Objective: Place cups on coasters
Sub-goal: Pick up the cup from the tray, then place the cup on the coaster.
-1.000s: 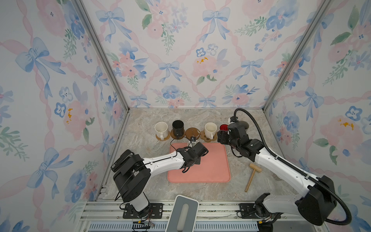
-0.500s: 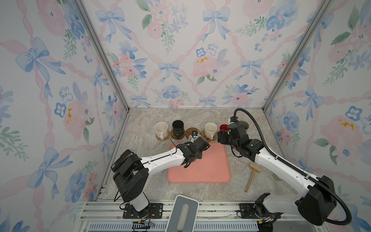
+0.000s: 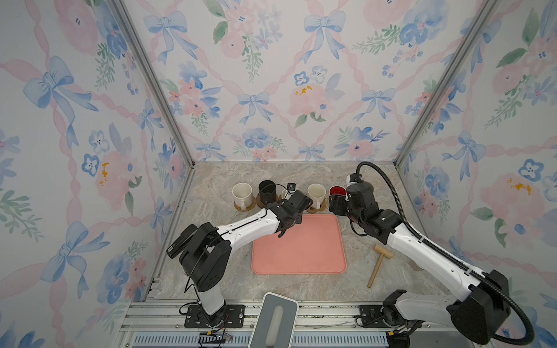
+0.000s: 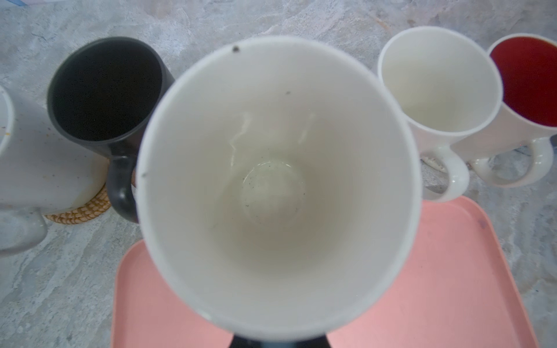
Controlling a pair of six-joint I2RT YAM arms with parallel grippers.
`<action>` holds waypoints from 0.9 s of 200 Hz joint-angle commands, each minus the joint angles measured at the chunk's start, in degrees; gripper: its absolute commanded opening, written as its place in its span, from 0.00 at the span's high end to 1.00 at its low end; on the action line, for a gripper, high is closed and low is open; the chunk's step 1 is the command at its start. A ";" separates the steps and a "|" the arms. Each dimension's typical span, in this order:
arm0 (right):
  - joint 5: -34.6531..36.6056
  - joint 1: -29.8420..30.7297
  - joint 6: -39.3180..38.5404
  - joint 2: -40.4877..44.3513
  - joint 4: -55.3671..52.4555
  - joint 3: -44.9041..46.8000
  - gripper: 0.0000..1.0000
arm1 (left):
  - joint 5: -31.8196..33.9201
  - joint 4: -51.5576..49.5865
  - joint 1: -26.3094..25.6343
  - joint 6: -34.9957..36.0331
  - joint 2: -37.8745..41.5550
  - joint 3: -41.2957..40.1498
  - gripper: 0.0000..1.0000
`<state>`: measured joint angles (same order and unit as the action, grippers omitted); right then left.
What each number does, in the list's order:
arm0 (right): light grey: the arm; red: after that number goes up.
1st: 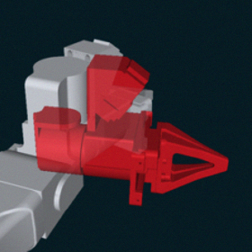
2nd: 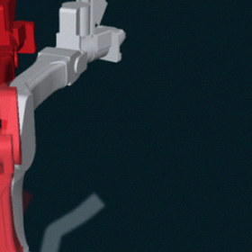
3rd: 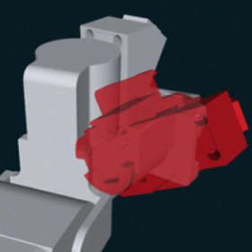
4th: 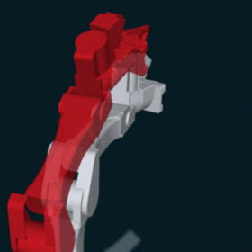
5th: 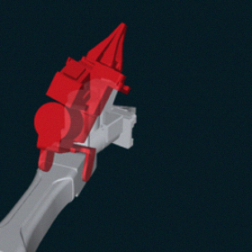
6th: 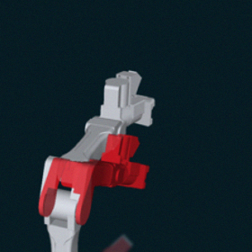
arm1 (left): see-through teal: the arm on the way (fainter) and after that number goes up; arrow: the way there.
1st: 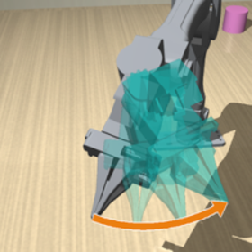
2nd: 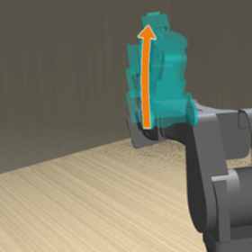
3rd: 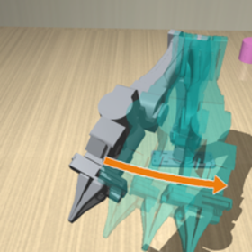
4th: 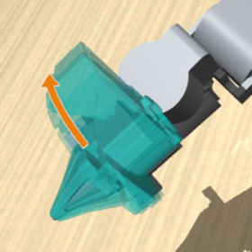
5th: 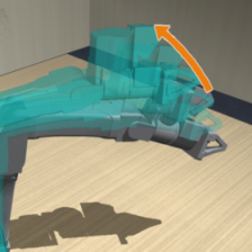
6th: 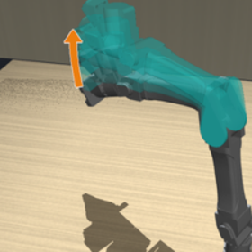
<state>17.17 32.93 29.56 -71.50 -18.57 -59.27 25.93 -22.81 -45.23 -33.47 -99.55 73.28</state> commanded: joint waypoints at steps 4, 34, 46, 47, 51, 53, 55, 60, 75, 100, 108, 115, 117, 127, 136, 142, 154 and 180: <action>0.81 -0.75 -0.57 1.60 -1.23 1.07 0.27 | 1.06 3.74 1.26 2.44 -0.48 2.74 1.00; 0.91 -0.85 -0.73 2.31 -1.55 1.18 0.27 | -0.58 5.34 2.84 3.82 -2.06 3.71 1.00; 0.94 -0.89 -0.82 2.47 -1.82 1.17 0.27 | -1.56 6.54 3.44 4.53 -2.56 3.80 1.00; 0.94 -0.91 -0.82 2.49 -1.82 1.17 0.27 | -1.71 6.67 3.51 4.59 -2.66 3.80 1.00; 0.98 -0.93 -0.89 2.51 -1.95 1.10 0.27 | -2.25 7.11 3.76 4.69 -2.80 3.80 1.00; 1.01 -0.93 -0.84 2.51 -1.99 1.09 0.27 | -2.50 7.30 3.93 4.77 -2.90 3.80 1.00; 1.02 -0.94 -0.85 2.55 -2.13 1.08 0.27 | -2.76 7.51 3.99 4.81 -2.97 3.80 1.00; 1.11 -0.98 -0.91 2.59 -2.17 1.08 0.27 | -3.24 7.92 4.32 4.88 -3.21 3.84 1.00; 1.28 -0.94 -1.00 2.90 -2.44 1.13 0.27 | -3.87 8.59 4.92 5.24 -3.92 4.25 1.00; 1.46 -1.00 -1.06 3.21 -2.61 1.21 0.27 | -4.60 9.25 5.83 5.96 -5.41 5.41 1.00; 1.46 -1.02 -1.08 3.27 -2.71 1.17 0.27 | -4.83 9.25 6.06 5.99 -5.88 5.79 1.00; 1.52 -1.02 -1.07 3.30 -2.82 1.17 0.27 | -4.93 9.22 6.24 6.04 -6.26 6.05 1.00; 1.54 -1.05 -1.08 3.30 -2.84 1.13 0.27 | -5.00 9.22 6.28 6.09 -6.38 6.10 1.00; 1.62 -1.02 -1.05 3.39 -2.96 1.18 0.27 | -5.24 9.28 6.50 6.08 -6.86 6.42 1.00; 1.62 -0.98 -1.05 3.37 -3.01 1.17 0.27 | -5.52 9.58 6.65 6.31 -7.13 6.58 1.00; 1.60 -1.02 -1.12 3.32 -2.97 1.17 0.27 | -5.49 9.61 6.71 6.36 -7.41 6.78 1.00; 1.62 -1.11 -1.10 3.39 -3.10 1.17 0.27 | -5.54 9.53 6.98 6.65 -7.98 7.25 1.00; 1.62 -1.11 -1.21 3.35 -3.19 1.17 0.27 | -5.90 9.53 7.48 6.59 -8.97 7.73 1.00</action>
<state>17.63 32.29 29.12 -69.30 -19.99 -58.78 19.81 -17.19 -38.44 -28.03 -107.96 78.39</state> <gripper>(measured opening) 0.729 0.097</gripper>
